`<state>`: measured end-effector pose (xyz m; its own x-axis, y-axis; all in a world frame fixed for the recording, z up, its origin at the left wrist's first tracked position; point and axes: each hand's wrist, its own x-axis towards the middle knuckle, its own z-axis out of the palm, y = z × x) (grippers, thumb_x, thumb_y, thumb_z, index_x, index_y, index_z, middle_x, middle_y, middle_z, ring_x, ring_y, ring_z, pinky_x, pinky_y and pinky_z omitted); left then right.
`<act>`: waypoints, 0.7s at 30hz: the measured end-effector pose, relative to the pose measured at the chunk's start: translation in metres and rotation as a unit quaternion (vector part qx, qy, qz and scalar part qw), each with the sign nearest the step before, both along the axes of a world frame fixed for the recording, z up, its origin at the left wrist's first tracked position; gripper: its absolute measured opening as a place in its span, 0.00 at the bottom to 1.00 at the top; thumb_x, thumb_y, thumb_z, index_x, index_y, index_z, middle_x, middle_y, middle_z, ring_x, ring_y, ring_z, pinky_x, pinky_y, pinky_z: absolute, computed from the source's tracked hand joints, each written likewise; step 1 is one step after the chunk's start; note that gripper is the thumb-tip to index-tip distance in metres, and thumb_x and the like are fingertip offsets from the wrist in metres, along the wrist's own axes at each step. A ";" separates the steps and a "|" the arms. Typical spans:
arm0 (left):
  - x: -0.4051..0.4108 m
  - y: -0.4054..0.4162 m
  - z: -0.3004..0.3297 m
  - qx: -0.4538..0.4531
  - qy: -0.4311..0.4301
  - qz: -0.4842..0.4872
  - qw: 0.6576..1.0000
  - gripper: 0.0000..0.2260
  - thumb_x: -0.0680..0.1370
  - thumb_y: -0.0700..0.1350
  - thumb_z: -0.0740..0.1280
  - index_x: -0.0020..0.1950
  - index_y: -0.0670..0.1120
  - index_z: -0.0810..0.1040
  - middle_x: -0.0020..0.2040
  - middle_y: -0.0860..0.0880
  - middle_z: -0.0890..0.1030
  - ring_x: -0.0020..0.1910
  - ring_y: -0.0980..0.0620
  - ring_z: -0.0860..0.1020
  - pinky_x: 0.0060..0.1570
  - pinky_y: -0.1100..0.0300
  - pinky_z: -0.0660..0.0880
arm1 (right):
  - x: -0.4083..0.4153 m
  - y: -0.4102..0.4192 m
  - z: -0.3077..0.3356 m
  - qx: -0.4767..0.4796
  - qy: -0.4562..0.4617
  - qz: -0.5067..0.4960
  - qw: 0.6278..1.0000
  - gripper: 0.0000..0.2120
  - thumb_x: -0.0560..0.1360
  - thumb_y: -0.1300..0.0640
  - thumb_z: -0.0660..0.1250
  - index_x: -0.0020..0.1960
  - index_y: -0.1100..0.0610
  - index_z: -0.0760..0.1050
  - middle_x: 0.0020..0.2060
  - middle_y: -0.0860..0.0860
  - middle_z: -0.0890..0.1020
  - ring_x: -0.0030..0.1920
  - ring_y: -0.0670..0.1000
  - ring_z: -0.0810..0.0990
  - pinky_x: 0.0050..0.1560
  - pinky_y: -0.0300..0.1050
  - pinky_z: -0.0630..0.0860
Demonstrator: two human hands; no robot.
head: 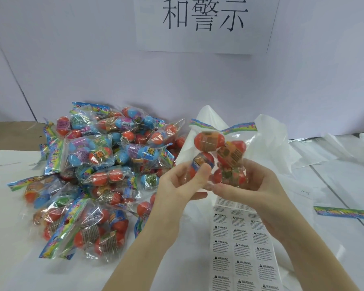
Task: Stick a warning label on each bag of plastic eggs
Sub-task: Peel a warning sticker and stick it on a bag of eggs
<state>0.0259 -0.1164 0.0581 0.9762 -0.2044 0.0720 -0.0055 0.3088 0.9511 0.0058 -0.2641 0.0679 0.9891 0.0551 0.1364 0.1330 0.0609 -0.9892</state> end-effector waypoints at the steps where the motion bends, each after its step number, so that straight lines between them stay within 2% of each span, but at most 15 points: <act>1: 0.002 0.001 -0.001 0.014 0.002 0.004 1.000 0.09 0.62 0.49 0.79 0.37 0.49 0.83 0.32 0.52 0.81 0.32 0.57 0.79 0.34 0.67 0.76 | 0.001 0.000 0.000 -0.003 -0.001 -0.011 1.000 0.15 0.57 0.64 0.75 0.43 0.57 0.81 0.35 0.50 0.84 0.34 0.47 0.82 0.36 0.35 0.76; 4: 0.001 0.004 -0.002 0.077 -0.034 -0.046 0.995 0.15 0.59 0.47 0.77 0.44 0.49 0.81 0.35 0.54 0.81 0.36 0.58 0.79 0.38 0.67 0.75 | 0.002 -0.004 -0.004 -0.009 -0.013 -0.037 0.999 0.12 0.57 0.67 0.68 0.40 0.61 0.77 0.29 0.49 0.79 0.29 0.44 0.76 0.31 0.34 0.73; 6: -0.004 0.001 0.000 0.095 -0.036 -0.099 0.990 0.13 0.57 0.51 0.77 0.39 0.52 0.82 0.34 0.56 0.82 0.36 0.61 0.79 0.39 0.69 0.74 | 0.001 -0.007 -0.002 -0.019 -0.017 -0.024 0.999 0.12 0.57 0.67 0.69 0.40 0.60 0.78 0.30 0.50 0.80 0.30 0.46 0.78 0.32 0.35 0.75; 9: -0.005 -0.005 0.002 0.073 0.010 -0.061 0.995 0.08 0.58 0.52 0.80 0.29 0.57 0.82 0.27 0.58 0.79 0.29 0.64 0.76 0.31 0.73 0.71 | -0.002 -0.011 0.003 -0.060 -0.028 0.007 0.998 0.20 0.57 0.63 0.75 0.47 0.48 0.82 0.38 0.52 0.85 0.36 0.49 0.82 0.39 0.41 0.79; 12: 0.002 -0.001 -0.004 0.010 0.046 -0.012 0.999 0.08 0.59 0.46 0.80 0.29 0.51 0.82 0.29 0.55 0.78 0.30 0.60 0.76 0.28 0.70 0.72 | 0.001 -0.023 0.006 -0.064 -0.061 -0.071 0.994 0.24 0.57 0.58 0.76 0.52 0.48 0.79 0.44 0.50 0.85 0.40 0.47 0.81 0.41 0.39 0.78; 14: 0.004 0.001 -0.007 -0.013 0.056 0.001 0.998 0.03 0.61 0.45 0.74 0.30 0.48 0.82 0.30 0.52 0.79 0.31 0.58 0.77 0.30 0.69 0.74 | 0.002 -0.030 0.007 -0.051 -0.065 -0.123 0.989 0.24 0.59 0.54 0.75 0.54 0.48 0.77 0.45 0.47 0.85 0.41 0.44 0.81 0.40 0.35 0.77; 17: 0.004 -0.002 -0.010 -0.037 0.072 -0.010 0.997 0.01 0.62 0.44 0.72 0.31 0.47 0.83 0.33 0.51 0.81 0.34 0.58 0.80 0.34 0.68 0.75 | 0.005 -0.035 0.005 -0.076 -0.042 -0.189 0.978 0.25 0.57 0.45 0.80 0.51 0.46 0.77 0.42 0.43 0.84 0.41 0.41 0.80 0.43 0.38 0.75; 18: 0.003 -0.003 -0.010 -0.055 0.080 -0.020 0.995 0.01 0.62 0.44 0.72 0.31 0.47 0.83 0.34 0.50 0.82 0.36 0.58 0.81 0.34 0.67 0.76 | 0.006 -0.036 0.003 -0.091 -0.034 -0.228 0.969 0.26 0.55 0.41 0.79 0.49 0.46 0.77 0.40 0.42 0.84 0.41 0.40 0.80 0.44 0.40 0.74; 19: 0.003 -0.003 -0.010 -0.077 0.090 -0.029 0.993 0.01 0.62 0.43 0.71 0.31 0.47 0.83 0.36 0.50 0.82 0.38 0.57 0.81 0.35 0.67 0.76 | 0.007 -0.038 0.001 -0.120 -0.023 -0.274 0.954 0.26 0.54 0.36 0.74 0.48 0.47 0.77 0.39 0.43 0.83 0.42 0.40 0.79 0.46 0.42 0.74; 21: 0.004 -0.003 -0.011 -0.108 0.106 -0.036 0.988 0.02 0.61 0.41 0.72 0.30 0.48 0.82 0.36 0.51 0.83 0.38 0.56 0.82 0.35 0.67 0.77 | 0.007 -0.046 0.000 -0.251 0.019 -0.336 0.908 0.34 0.50 0.31 0.68 0.52 0.47 0.73 0.44 0.43 0.79 0.47 0.46 0.77 0.47 0.45 0.72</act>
<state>0.0297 -0.1195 0.0471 0.9575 -0.2766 -0.0823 0.2158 0.4966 0.8407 0.0124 -0.3099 0.0675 0.8262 -0.5161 0.2259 -0.0612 -0.4808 -0.8747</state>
